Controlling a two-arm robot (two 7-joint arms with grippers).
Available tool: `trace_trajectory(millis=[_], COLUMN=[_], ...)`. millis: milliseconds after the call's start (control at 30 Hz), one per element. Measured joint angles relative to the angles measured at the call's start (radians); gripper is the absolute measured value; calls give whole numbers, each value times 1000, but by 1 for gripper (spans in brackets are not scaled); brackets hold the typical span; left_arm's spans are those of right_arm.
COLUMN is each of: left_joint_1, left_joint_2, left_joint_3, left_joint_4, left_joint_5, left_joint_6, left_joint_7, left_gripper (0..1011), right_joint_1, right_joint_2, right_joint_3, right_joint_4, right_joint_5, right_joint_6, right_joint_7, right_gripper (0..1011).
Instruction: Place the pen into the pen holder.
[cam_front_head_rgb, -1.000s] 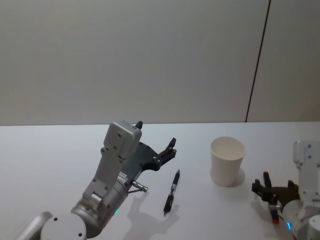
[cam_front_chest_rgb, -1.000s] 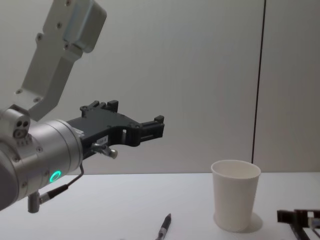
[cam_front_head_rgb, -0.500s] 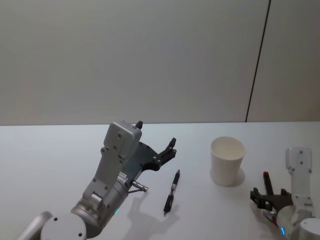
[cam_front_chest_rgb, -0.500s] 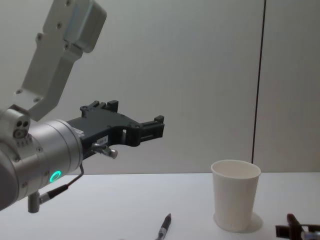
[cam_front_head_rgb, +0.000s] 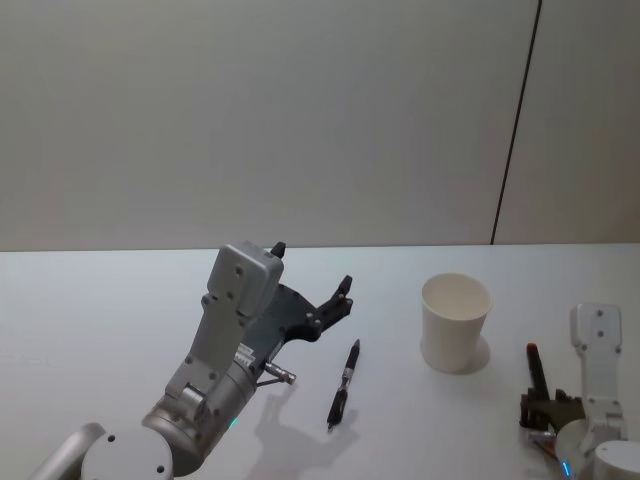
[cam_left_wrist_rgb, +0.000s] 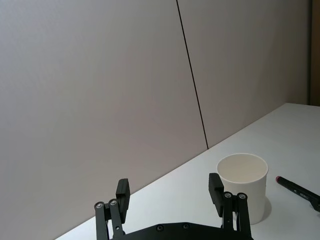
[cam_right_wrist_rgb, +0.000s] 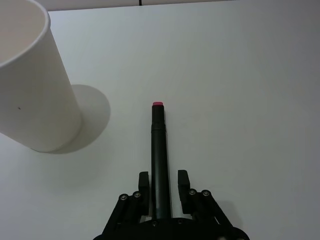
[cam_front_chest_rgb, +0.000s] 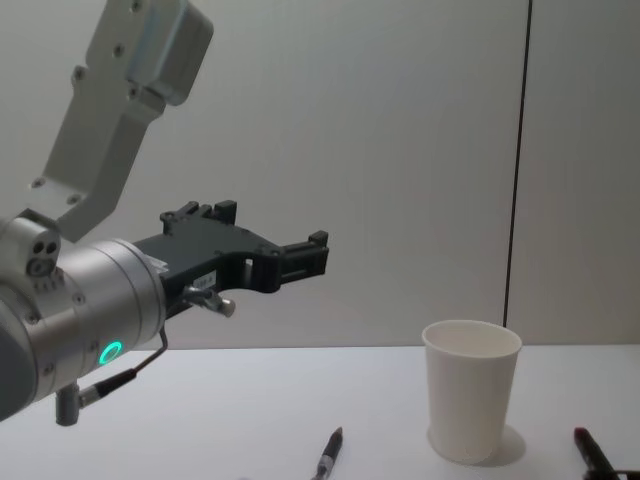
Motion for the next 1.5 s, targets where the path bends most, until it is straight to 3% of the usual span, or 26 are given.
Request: trace_trajectory(millis=[100, 200, 267, 800, 1133, 1500], left_joint_1=[0, 0, 0, 0, 0, 0], left_joint_2=[0, 0, 0, 0, 0, 0], left_joint_3=[0, 0, 0, 0, 0, 0], left_joint_4=[0, 0, 0, 0, 0, 0], left_joint_5=[0, 0, 0, 0, 0, 0], left_joint_6=[0, 0, 0, 0, 0, 0], left_joint_7=[0, 0, 0, 0, 0, 0], left_gripper=[1004, 1004, 1004, 1004, 1004, 1004], right_joint_1=[0, -1, -3, -31, -43, -33], right_joint_2=[-1, -1, 0, 11, 22, 30], right_joint_3=[1, 3, 3, 3, 7, 16], right_joint_4=[4, 5, 5, -54, -93, -93], right_joint_5=[-3, -11, -15, -65, -92, -116], right_joint_6=[-1, -10, -16, -145, -260, -430], right_joint_7=[0, 5, 10, 85, 141, 222], right_gripper=[329, 193, 182, 182, 182, 182])
